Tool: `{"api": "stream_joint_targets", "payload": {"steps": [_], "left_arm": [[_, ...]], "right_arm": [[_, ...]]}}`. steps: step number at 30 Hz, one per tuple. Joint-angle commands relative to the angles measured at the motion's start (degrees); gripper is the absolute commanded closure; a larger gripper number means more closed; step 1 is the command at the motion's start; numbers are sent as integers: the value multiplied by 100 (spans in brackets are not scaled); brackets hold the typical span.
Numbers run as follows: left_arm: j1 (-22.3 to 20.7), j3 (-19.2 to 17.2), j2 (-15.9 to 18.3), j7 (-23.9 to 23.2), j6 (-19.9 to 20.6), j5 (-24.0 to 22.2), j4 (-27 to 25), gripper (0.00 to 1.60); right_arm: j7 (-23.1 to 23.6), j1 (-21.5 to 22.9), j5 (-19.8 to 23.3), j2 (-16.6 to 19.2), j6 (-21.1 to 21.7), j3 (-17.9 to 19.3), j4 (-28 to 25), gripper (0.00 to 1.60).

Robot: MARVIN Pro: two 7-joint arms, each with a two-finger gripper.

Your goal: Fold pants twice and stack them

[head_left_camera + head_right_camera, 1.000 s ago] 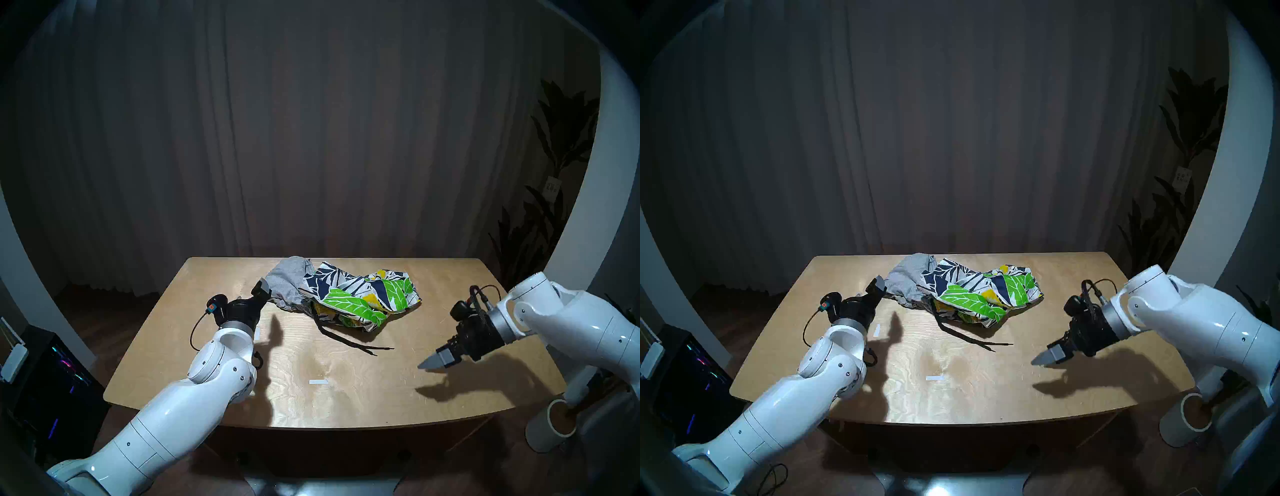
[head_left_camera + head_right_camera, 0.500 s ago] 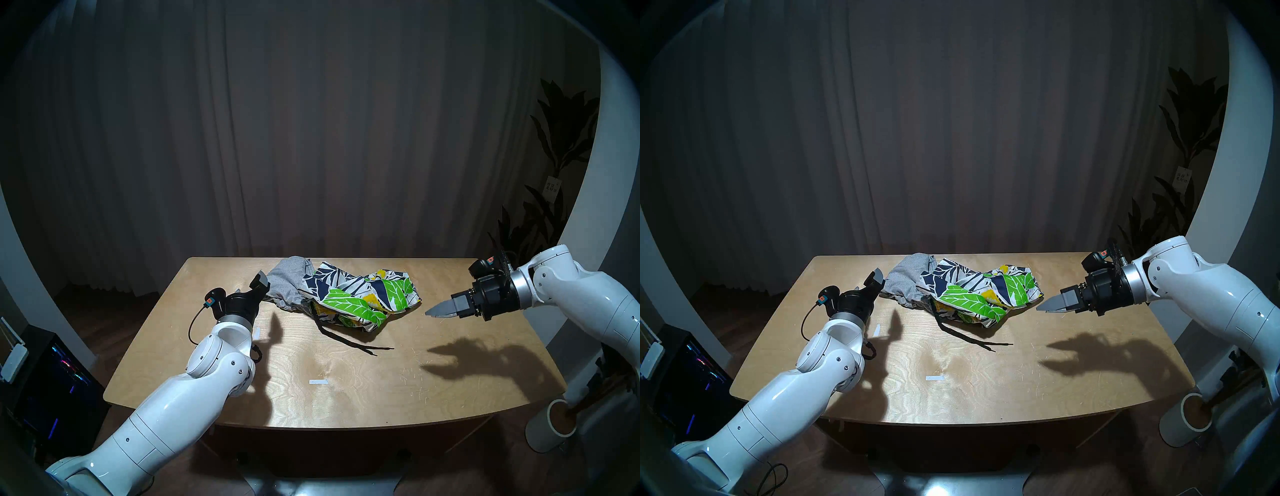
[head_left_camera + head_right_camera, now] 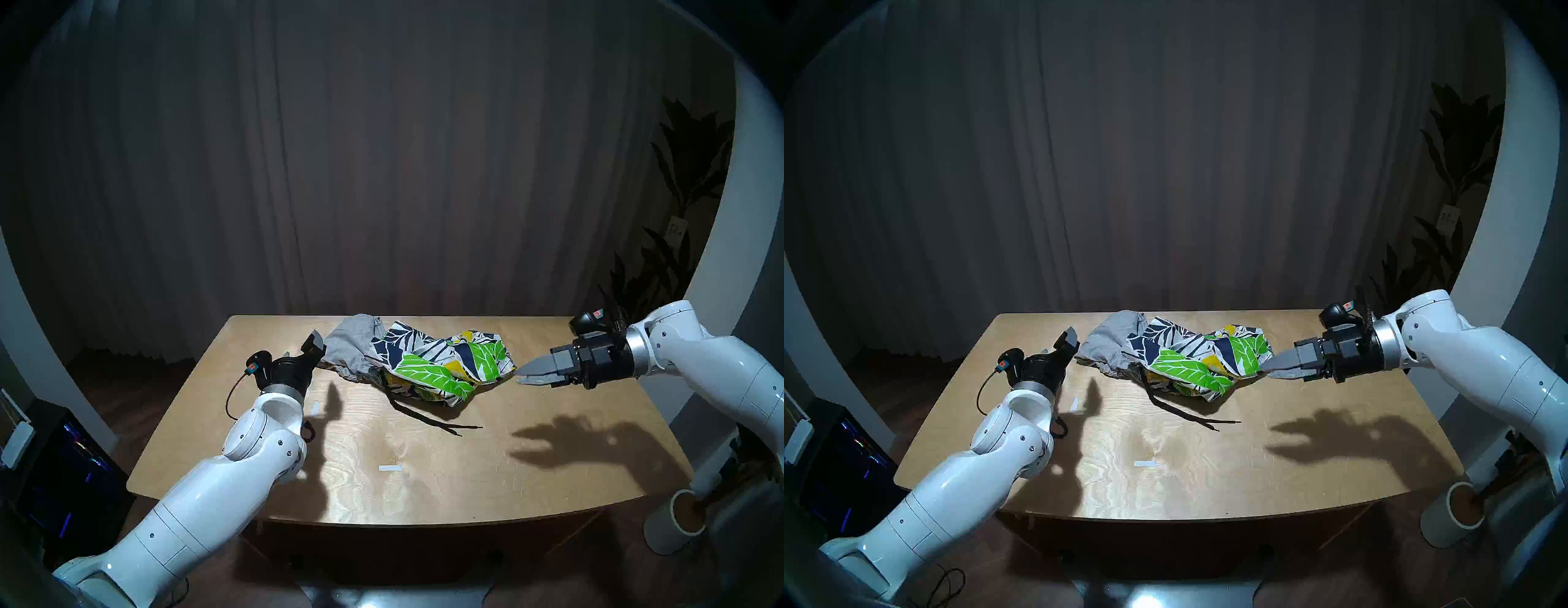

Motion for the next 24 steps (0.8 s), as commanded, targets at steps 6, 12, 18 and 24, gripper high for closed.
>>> {"api": "stream_joint_targets", "payload": {"steps": [6,12,18,24], "left_arm": [[-98,-37,62,-186,-26,18,-24,0],[-110,-19,77,-286,-27,21,-26,0],[-100,-2,93,-378,-30,22,-26,0],[-79,15,99,-426,-29,20,-25,0]], "right_arm": [[-405,158,-1300,792,-76,-67,-403,0],[-772,361,-2141,953,-247,36,-596,0],[-1180,762,-2994,1070,-515,340,-1010,0],[-1406,1034,-3621,1117,-697,573,-1485,0]]}}
